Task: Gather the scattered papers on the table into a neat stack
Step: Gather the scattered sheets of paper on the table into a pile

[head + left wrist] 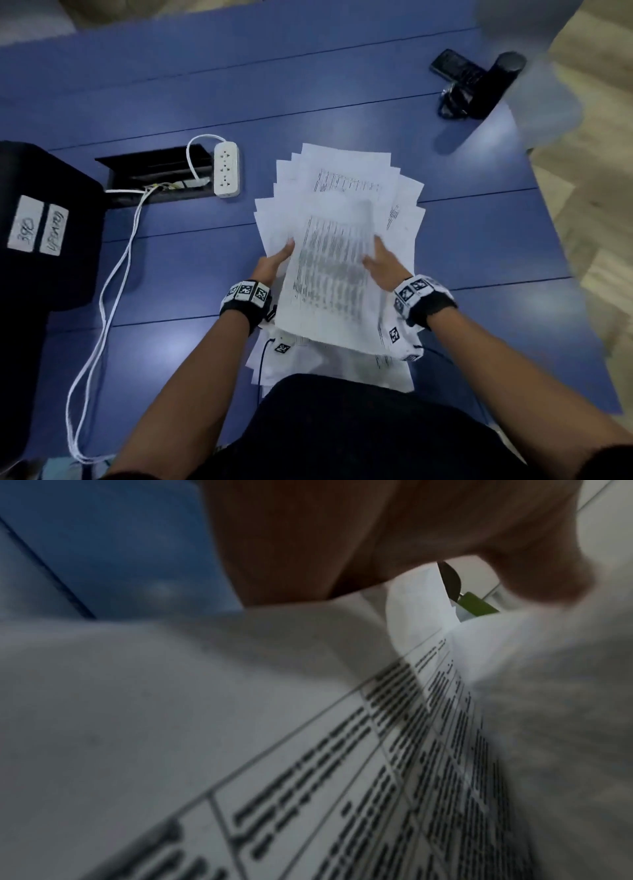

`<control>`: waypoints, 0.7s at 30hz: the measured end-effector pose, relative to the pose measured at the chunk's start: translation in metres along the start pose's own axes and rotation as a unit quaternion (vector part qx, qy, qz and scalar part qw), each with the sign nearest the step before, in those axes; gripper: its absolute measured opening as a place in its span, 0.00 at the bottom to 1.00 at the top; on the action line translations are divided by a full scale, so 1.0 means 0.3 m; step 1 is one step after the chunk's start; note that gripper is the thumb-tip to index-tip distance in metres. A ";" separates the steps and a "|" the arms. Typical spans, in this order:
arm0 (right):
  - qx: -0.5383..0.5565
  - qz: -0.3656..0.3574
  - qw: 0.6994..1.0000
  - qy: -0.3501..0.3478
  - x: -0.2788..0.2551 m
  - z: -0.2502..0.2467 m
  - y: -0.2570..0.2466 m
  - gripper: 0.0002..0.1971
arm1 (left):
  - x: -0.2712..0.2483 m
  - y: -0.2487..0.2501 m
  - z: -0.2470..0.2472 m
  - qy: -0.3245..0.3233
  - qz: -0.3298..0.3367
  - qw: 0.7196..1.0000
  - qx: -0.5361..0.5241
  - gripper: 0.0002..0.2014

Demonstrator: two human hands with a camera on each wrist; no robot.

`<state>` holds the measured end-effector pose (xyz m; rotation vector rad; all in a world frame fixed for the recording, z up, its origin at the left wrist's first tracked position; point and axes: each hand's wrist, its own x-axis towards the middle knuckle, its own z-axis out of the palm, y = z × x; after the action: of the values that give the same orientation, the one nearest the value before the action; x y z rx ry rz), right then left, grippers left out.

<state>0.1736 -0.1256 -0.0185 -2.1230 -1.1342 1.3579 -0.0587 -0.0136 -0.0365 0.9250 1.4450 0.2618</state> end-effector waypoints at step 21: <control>0.417 0.089 0.891 0.157 -0.032 -0.241 0.315 0.23 | -0.059 -0.051 -0.043 -0.039 0.073 0.992 0.092 0.29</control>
<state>0.2756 -0.1827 -0.0428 -1.7054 -0.1474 1.1982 -0.0790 -0.0305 -0.0321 1.1801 1.3477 0.2006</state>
